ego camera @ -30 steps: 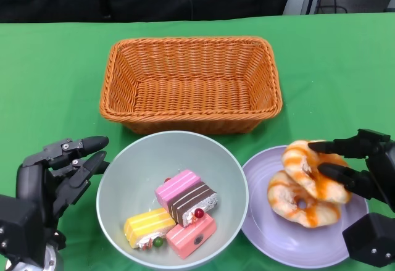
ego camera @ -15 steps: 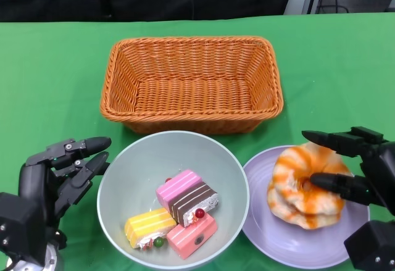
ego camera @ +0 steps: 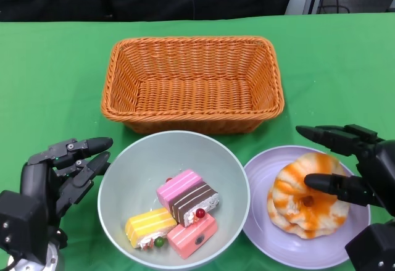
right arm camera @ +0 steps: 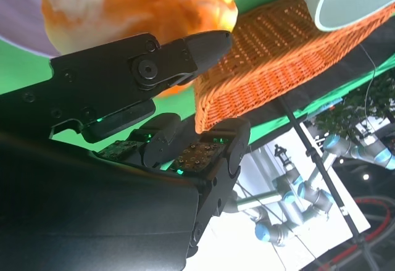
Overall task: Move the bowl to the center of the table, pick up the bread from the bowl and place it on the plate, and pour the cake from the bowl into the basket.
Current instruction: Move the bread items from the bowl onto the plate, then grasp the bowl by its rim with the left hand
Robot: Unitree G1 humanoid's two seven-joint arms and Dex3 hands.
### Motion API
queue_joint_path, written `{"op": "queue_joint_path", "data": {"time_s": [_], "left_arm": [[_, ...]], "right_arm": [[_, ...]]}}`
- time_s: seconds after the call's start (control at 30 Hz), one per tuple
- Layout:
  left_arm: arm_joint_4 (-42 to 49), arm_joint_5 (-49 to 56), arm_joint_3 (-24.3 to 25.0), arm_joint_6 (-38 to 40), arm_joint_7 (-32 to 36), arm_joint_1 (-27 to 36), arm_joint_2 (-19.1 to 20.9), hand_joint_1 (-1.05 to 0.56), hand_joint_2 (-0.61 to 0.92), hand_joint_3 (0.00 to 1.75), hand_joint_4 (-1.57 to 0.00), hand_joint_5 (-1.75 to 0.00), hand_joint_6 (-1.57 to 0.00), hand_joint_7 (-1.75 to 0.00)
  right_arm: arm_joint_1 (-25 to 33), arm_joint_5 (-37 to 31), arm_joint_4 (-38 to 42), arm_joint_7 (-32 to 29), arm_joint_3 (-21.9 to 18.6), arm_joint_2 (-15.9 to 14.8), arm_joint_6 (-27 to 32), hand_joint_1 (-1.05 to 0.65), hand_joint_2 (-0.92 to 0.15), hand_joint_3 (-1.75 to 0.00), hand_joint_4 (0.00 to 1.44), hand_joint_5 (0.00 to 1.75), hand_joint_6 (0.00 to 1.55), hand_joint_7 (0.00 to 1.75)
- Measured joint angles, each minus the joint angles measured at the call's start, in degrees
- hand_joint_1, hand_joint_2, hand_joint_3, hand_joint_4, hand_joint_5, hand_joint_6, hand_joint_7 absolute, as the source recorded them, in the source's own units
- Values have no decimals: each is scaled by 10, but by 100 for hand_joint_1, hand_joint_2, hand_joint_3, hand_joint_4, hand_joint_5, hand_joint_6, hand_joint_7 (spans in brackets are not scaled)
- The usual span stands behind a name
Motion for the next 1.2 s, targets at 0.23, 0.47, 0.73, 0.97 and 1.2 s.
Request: {"op": "queue_joint_path", "data": {"time_s": [0.23,0.47,0.73,0.97,1.2], "left_arm": [[1,-1,1,-1,-1,-1,0,-37,92,6,-103,-74,-124,-13],[2,-1,1,-2,-12,-1,7,-35,92,11,-97,-68,-120,-10],[-3,7,-15,-75,-73,-2,51,-38,92,4,-97,-14,-100,0],[1,69,-27,-189,-56,1,93,-44,92,5,-83,-1,-79,0],[3,248,-22,-287,60,5,159,-45,92,11,-72,0,-68,0]], "right_arm": [[10,41,-18,40,-10,0,-15,-77,-92,-8,50,19,55,0],[47,157,-87,122,-49,17,-30,-71,-92,-15,51,21,51,0],[105,280,-168,196,-108,48,16,-58,-92,-22,56,25,51,1],[110,306,-182,216,-149,76,40,-60,-92,-24,56,27,52,1],[110,307,-178,225,-170,98,44,-60,-92,-23,57,29,53,1]]}}
